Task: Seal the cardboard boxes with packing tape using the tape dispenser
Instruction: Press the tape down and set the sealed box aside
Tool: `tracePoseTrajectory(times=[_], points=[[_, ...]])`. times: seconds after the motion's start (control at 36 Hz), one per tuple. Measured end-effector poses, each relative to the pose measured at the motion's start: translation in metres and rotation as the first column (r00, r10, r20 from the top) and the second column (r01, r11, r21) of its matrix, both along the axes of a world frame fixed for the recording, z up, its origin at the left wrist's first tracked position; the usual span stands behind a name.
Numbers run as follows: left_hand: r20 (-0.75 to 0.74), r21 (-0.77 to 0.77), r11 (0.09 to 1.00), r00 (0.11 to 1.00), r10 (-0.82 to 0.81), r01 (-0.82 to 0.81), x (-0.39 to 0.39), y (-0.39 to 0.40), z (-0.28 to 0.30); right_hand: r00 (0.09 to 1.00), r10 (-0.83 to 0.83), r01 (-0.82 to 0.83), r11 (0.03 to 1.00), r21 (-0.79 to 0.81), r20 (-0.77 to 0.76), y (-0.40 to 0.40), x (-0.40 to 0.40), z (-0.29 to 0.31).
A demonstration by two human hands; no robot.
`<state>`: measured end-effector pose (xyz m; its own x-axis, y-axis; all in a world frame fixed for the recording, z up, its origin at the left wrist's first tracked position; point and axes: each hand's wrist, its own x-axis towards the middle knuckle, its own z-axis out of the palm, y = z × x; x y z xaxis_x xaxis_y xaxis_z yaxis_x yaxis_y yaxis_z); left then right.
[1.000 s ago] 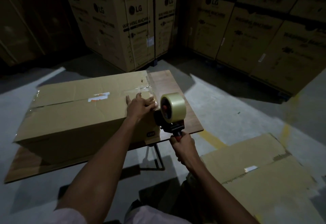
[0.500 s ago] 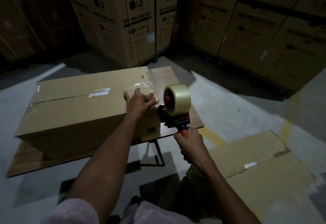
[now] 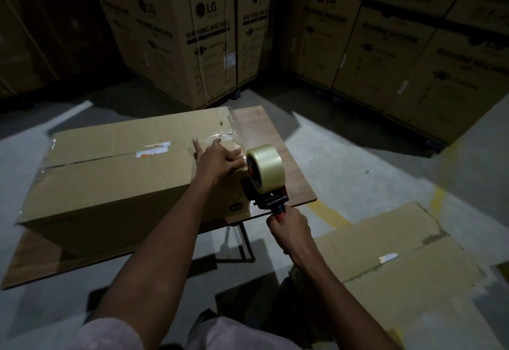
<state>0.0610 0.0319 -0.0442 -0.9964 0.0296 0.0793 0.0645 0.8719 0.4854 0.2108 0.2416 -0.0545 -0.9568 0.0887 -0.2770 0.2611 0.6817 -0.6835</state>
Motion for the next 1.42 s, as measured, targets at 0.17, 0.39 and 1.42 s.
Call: tracePoseTrajectory(times=[0.17, 0.39, 1.42], points=[[0.024, 0.208, 0.978, 1.0, -0.012, 0.007, -0.008, -0.005, -0.002, 1.0, -0.02, 0.02, 1.0, 0.02, 0.021, -0.008, -0.006, 0.004], [0.088, 0.794, 0.608, 0.991, -0.103, -0.008, 0.0, 0.01, 0.014, 0.997, -0.051, 0.05, 0.998, 0.022, 0.065, -0.018, -0.015, 0.009], [-0.006, 0.168, 0.96, 0.974, -0.227, 0.224, -0.013, -0.02, -0.002, 0.978, -0.197, 0.178, 0.96, 0.216, 0.069, -0.051, -0.009, 0.019]])
